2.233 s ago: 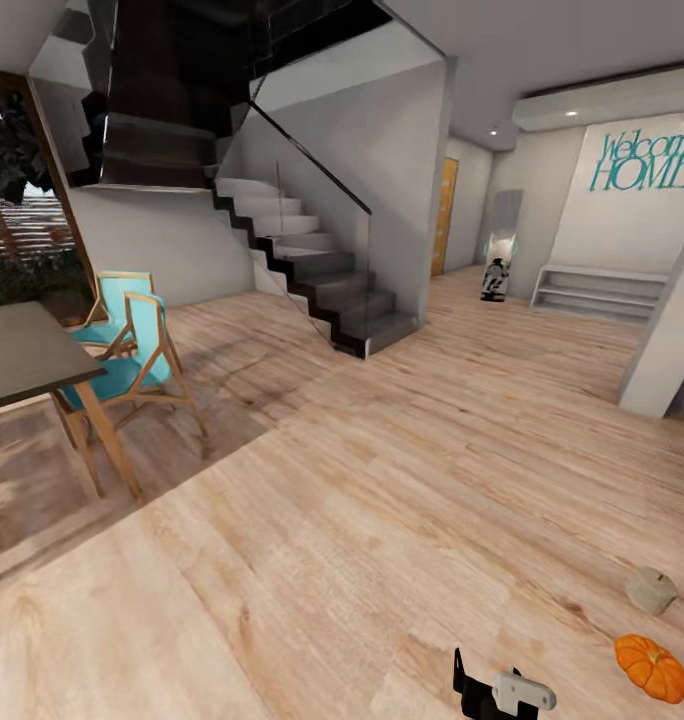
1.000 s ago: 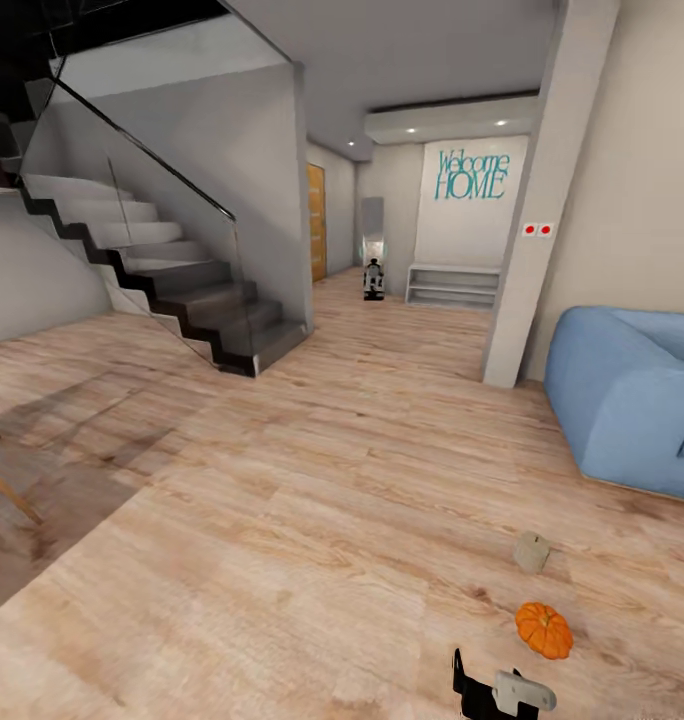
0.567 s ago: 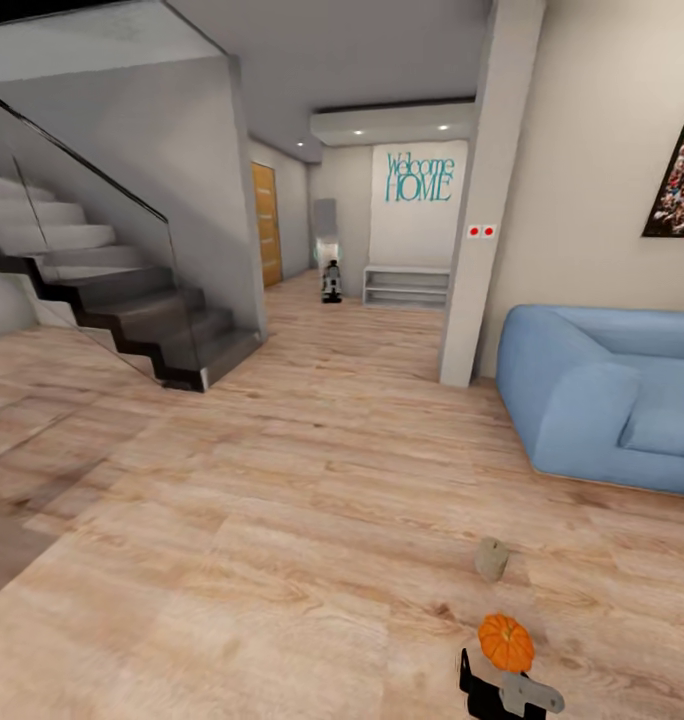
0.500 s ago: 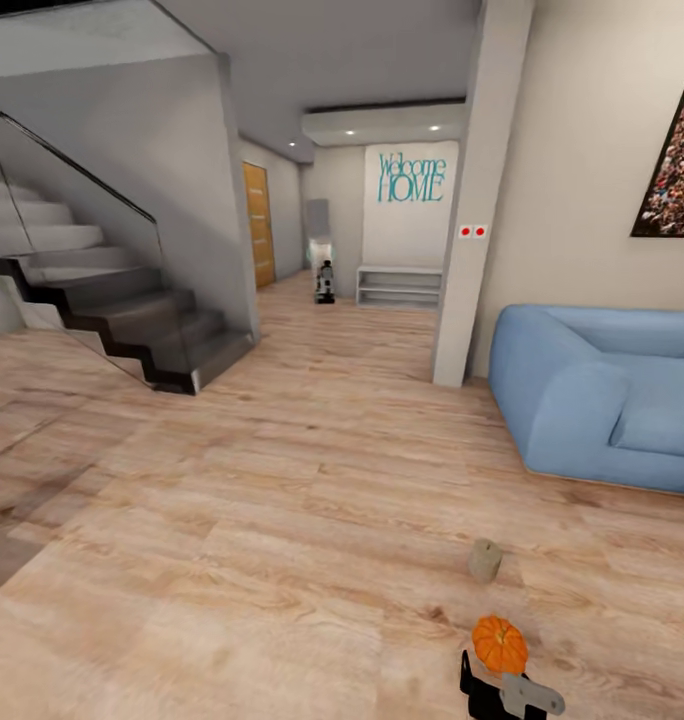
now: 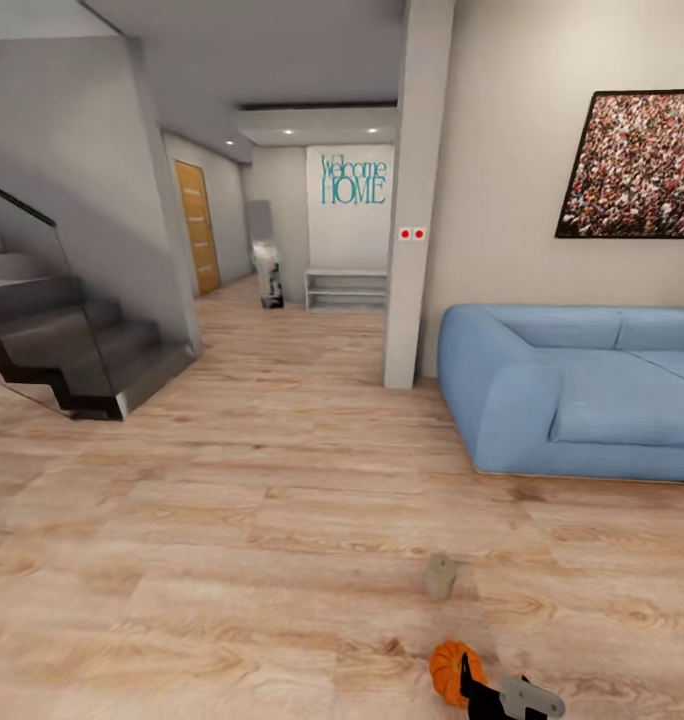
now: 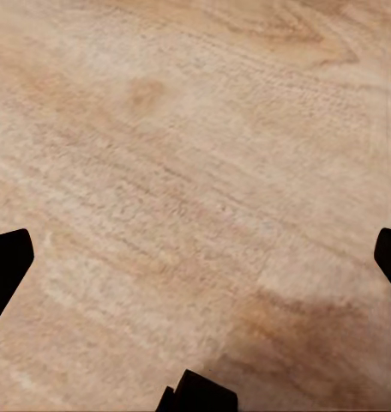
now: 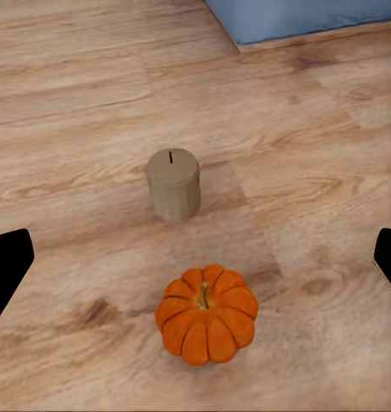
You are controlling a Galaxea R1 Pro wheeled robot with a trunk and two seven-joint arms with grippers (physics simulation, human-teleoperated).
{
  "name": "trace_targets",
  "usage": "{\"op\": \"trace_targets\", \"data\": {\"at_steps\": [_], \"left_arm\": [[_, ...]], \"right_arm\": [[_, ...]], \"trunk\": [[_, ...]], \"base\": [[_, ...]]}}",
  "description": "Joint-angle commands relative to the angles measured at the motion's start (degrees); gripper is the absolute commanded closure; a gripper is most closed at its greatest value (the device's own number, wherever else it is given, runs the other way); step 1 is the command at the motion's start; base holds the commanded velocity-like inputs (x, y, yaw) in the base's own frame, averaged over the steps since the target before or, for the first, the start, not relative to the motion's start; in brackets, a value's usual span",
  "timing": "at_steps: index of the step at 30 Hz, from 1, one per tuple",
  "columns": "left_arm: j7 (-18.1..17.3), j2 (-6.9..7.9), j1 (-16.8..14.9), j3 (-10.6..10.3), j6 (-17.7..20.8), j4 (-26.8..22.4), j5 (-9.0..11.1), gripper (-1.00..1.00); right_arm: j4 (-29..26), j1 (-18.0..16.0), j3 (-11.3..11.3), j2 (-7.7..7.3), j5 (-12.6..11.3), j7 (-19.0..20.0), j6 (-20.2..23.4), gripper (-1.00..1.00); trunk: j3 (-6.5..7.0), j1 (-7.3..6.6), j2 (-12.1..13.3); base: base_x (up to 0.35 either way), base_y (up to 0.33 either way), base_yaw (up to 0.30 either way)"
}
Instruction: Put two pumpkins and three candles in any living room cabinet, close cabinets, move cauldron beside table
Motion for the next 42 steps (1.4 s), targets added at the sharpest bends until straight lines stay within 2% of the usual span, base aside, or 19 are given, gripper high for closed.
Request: {"op": "trace_targets", "data": {"at_steps": [1,13,23,25,26,27,28,30,31,33,34,35,36,37,38,40,42], "left_arm": [[0.49,0.1,0.01,-0.47,-0.31,-0.1,0.6,-1.0],[0.58,0.11,0.01,-0.46,-0.37,-0.1,0.66,-1.0],[0.58,0.11,0.01,-0.46,-0.38,-0.09,0.69,-1.0],[0.58,0.25,0.01,-0.41,-0.19,-1.94,0.63,-1.0],[0.66,0.27,0.01,-0.38,-0.12,-4.38,0.61,-1.0],[1.3,0.1,0.01,-0.18,0.09,-9.71,0.69,-1.0],[2.04,0.1,0.01,0.02,1.04,-12.21,0.82,-1.0],[3.32,0.15,0.01,0.25,4.07,-15.7,0.98,-1.0],[4.4,0.2,0.01,0.41,7.84,-18.5,1.11,-1.0],[5.48,0.26,0.01,0.77,12.84,-21.36,1.43,-1.0],[6.36,0.28,0.01,1.62,18.68,-24.27,2.11,-1.0],[6.68,0.25,0.01,2.27,21.67,-25.79,2.58,-1.0],[7.14,0.17,0.01,3.74,27.38,-29.12,3.55,-1.0],[7.32,0.14,0.01,4.37,30.0,-30.91,3.98,-1.0],[7.6,0.1,0.01,5.31,34.59,-34.5,4.6,-1.0],[7.86,0.06,0.01,6.16,39.79,-39.52,5.18,-1.0],[8.0,0.04,0.01,6.59,43.19,-43.75,5.47,-1.0]], "right_arm": [[0.01,-0.06,0.5,-0.03,-0.3,-0.46,-0.22,-1.0],[0.02,-0.06,0.6,0.06,-0.33,-0.4,-0.17,-1.0],[0.08,-0.06,0.8,0.16,-0.18,-0.31,-0.28,-1.0],[1.09,-0.17,0.86,0.23,-0.4,-0.12,0.15,-1.0],[1.15,-0.57,0.85,0.28,-0.53,-0.22,0.94,-1.0],[1.18,-3.87,0.67,0.23,-0.61,-0.27,10.8,-1.0],[1.25,-5.39,0.64,0.2,-0.58,-0.23,16.08,-1.0],[1.28,-6.73,0.62,0.18,-0.55,-0.23,20.81,-1.0],[1.28,-7.48,0.61,0.17,-0.52,-0.3,23.61,-1.0],[1.23,-8.22,0.61,0.17,-0.51,-0.36,26.29,-1.0],[1.2,-9.05,0.61,0.12,-0.51,-0.39,29.08,-1.0],[1.19,-9.5,0.61,0.09,-0.51,-0.41,30.56,-1.0],[1.17,-10.45,0.61,0.05,-0.52,-0.42,33.72,-1.0],[1.16,-10.94,0.6,0.04,-0.5,-0.41,35.4,-1.0],[1.16,-11.93,0.6,0.02,-0.49,-0.32,38.92,-1.0],[1.15,-13.36,0.6,0.0,-0.51,-0.25,44.07,-1.0],[1.15,-14.43,0.6,0.0,-0.51,-0.19,48.15,-1.0]], "trunk": [[-0.03,0.03,-0.02],[0.0,0.03,-0.02],[0.0,0.03,-0.02],[0.0,0.03,-0.02],[0.0,0.03,-0.02],[0.0,0.03,-0.02],[0.0,0.03,-0.02],[0.0,0.03,-0.02],[0.0,0.03,-0.02],[0.0,0.03,-0.02],[0.0,0.03,-0.02],[0.0,0.03,-0.02],[0.0,0.03,-0.02],[0.0,0.03,-0.02],[0.0,0.03,-0.02],[0.0,0.03,-0.02],[0.0,0.03,-0.02]], "base": [[0.331,-0.008,-0.268],[0.333,-0.01,-0.042],[0.304,-0.174,-0.005],[0.277,-0.206,0.0],[0.128,-0.106,0.0],[0.017,-0.014,0.0],[0.009,-0.007,0.0],[0.005,-0.004,0.0],[0.003,-0.002,0.0],[0.002,-0.002,0.0],[0.001,-0.001,0.0],[0.0,0.0,0.0],[0.0,0.0,0.0],[0.0,0.0,0.0],[0.0,0.0,0.0],[0.0,0.0,0.0],[0.0,0.0,0.0]]}}
